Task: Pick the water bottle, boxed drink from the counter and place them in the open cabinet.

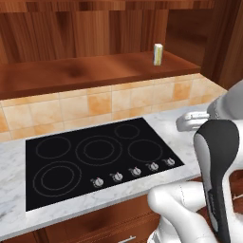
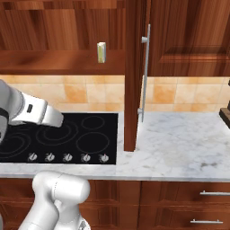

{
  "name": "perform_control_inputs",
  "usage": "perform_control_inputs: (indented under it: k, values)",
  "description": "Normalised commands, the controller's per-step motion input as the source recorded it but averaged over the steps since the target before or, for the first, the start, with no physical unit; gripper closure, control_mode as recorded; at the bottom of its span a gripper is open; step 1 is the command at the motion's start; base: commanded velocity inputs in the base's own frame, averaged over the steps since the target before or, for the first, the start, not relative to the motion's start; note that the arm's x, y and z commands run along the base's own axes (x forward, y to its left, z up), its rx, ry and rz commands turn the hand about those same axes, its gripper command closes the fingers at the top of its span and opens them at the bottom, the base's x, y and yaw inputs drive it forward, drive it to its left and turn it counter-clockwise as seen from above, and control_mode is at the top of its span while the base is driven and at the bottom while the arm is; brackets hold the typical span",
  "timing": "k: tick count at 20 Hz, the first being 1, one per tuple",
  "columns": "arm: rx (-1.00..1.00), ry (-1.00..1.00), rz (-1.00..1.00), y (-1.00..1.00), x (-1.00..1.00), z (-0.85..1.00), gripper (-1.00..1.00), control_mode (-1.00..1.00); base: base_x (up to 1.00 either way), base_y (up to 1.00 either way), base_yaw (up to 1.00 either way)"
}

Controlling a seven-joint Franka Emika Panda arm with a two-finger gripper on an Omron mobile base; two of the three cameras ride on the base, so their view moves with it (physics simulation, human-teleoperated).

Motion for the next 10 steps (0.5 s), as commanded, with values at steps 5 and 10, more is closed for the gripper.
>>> perform_control_inputs:
  k: [5, 10]
  values:
    - [0.0, 0.06, 0.0, 0.05, -0.54, -0.06, -1.0, -1.0, 0.0, 0.0, 0.0]
    - [0.0, 0.0, 0.0, 0.0, 0.0, 0.0, -1.0, -1.0, 0.0, 0.0, 0.0]
